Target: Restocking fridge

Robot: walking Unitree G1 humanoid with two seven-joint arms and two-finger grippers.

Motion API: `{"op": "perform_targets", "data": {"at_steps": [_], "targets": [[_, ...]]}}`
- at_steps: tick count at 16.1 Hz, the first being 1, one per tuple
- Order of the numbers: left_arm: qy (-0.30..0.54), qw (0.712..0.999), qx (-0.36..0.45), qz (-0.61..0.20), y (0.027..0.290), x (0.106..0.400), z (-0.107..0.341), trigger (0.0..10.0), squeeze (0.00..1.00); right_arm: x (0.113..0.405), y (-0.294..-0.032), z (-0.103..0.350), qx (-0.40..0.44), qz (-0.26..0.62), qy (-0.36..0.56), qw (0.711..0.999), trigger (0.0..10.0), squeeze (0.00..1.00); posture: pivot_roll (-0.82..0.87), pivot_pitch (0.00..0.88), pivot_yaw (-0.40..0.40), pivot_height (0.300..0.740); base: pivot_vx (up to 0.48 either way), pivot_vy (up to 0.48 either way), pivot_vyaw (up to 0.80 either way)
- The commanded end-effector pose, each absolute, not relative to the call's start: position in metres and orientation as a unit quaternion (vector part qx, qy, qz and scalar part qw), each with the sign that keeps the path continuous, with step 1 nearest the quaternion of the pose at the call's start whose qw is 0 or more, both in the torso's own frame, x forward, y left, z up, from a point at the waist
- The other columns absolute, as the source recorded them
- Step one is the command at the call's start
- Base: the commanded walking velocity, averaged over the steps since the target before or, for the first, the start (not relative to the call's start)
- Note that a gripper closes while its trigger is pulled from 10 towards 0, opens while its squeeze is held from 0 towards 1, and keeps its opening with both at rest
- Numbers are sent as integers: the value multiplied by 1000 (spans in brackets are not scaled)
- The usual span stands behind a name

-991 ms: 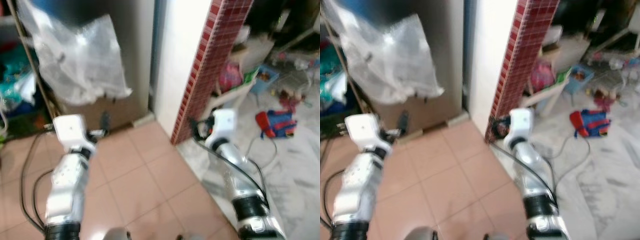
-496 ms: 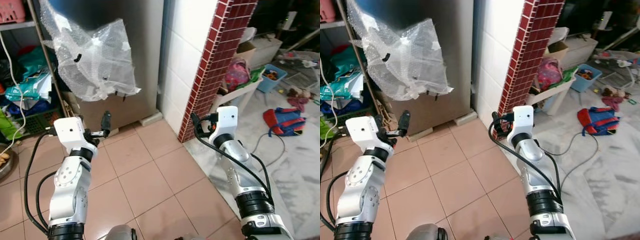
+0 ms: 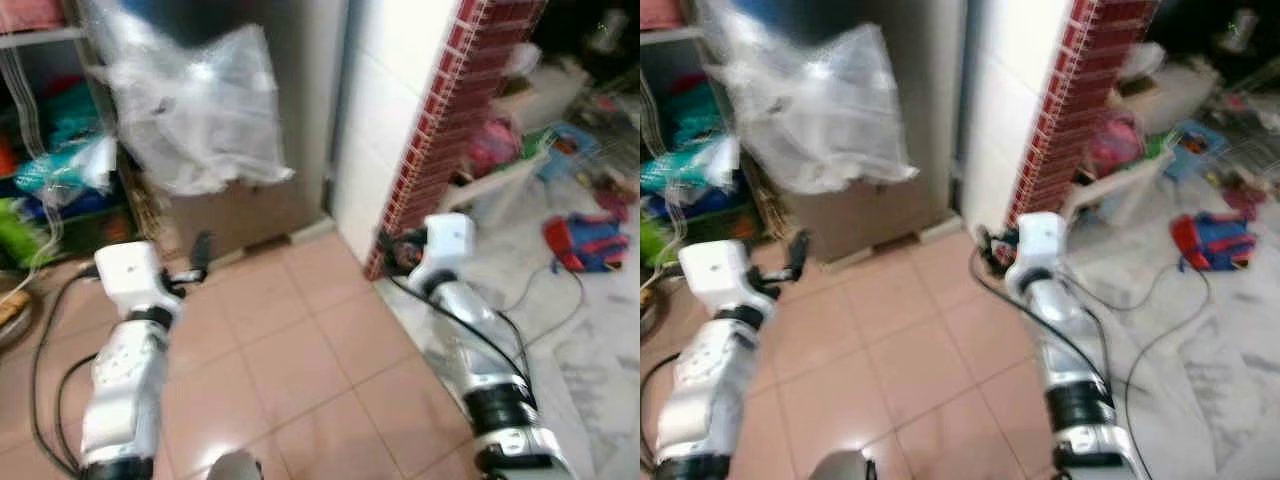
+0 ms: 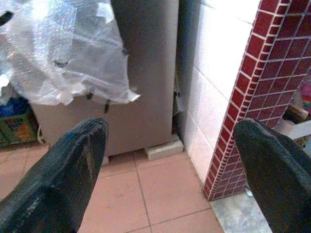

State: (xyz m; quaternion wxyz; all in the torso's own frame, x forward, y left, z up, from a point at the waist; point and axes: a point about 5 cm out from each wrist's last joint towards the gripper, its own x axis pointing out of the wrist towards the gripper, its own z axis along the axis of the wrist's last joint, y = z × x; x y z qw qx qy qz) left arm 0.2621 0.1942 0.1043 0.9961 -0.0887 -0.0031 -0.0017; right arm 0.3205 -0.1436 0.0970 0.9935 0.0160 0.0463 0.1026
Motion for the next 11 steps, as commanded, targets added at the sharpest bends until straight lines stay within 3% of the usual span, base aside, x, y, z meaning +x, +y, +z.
{"op": "perform_targets", "data": {"at_steps": [1,4,8,11], "targets": [[-9,996,-89,-14,187,265,108,10000,0,320,-154,99,12,94,39,995,10000,0,75,16,-42,740,412,0,0],[-10,996,-84,-9,191,266,109,10000,0,317,-151,100,21,111,33,993,10000,0,81,13,-42,740,401,91,0],[-8,998,-64,-15,192,257,110,10000,0,308,-183,92,18,47,54,997,10000,0,97,17,-37,740,388,282,0],[8,998,-57,-10,196,252,107,10000,0,301,-191,88,20,36,65,997,10000,0,87,32,-19,740,219,374,0]]}}
